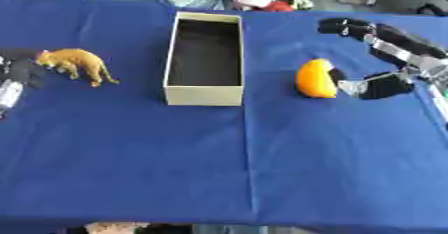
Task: Pick up objects on the table and place them in the box.
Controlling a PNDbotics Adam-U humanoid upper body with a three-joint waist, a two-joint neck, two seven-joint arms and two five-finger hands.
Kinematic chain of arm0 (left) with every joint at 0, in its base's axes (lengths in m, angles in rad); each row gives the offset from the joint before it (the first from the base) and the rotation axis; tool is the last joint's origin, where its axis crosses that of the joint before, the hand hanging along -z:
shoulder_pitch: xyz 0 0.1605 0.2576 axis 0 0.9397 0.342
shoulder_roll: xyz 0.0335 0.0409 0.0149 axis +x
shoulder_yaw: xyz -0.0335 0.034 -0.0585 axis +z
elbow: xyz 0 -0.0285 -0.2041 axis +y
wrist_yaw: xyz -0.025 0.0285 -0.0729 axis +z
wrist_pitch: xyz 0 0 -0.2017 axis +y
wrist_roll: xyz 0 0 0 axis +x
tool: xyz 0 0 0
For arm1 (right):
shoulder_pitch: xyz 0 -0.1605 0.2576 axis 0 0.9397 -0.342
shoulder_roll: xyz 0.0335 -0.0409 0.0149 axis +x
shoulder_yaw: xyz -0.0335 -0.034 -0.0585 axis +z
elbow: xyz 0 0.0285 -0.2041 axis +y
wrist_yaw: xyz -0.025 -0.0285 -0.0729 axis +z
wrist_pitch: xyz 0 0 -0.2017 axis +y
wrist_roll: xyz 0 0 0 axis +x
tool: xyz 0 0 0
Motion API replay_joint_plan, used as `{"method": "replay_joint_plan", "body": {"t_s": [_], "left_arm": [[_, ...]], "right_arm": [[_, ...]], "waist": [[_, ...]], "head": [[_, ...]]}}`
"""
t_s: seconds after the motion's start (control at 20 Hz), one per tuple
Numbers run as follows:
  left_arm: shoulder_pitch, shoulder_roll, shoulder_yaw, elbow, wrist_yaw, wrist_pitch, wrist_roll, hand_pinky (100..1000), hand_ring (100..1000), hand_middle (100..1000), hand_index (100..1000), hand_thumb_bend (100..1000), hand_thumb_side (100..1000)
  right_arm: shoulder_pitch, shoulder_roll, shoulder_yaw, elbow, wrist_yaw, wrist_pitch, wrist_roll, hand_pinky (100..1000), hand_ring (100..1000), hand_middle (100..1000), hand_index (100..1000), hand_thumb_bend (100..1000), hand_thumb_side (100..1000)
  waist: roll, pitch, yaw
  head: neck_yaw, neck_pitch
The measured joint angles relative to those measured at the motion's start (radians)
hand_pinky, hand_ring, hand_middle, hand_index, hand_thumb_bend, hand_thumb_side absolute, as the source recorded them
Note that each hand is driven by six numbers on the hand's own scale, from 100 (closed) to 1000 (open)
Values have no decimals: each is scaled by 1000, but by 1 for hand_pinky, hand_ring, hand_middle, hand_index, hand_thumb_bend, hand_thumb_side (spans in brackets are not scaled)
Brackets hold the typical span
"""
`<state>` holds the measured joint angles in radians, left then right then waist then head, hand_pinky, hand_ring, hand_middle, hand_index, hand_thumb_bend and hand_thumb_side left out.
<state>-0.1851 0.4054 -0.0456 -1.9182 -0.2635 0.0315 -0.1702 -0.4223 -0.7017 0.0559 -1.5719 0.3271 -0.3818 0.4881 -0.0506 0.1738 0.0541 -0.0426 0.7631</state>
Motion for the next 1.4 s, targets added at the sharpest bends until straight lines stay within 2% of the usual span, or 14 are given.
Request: {"method": "replay_joint_plan", "body": {"t_s": [0.45,0.65,1.4], "left_arm": [[0,0,0,0,-1,0,0,703,588,590,850,100,774],[0,0,0,0,-1,0,0,703,587,590,850,100,774],[0,0,0,0,-1,0,-1,703,585,590,850,100,775]], "right_arm": [[-2,0,0,10,0,1,1,949,1000,997,1000,100,168],[-25,0,8,40,0,3,3,941,1000,992,1000,100,190],[-177,10,57,326,106,-9,8,927,1000,987,1000,100,301]], "waist": [[0,0,-1],[0,0,-1],[8,-1,2]], "head": [[-1,0],[-2,0],[-13,0]]}}
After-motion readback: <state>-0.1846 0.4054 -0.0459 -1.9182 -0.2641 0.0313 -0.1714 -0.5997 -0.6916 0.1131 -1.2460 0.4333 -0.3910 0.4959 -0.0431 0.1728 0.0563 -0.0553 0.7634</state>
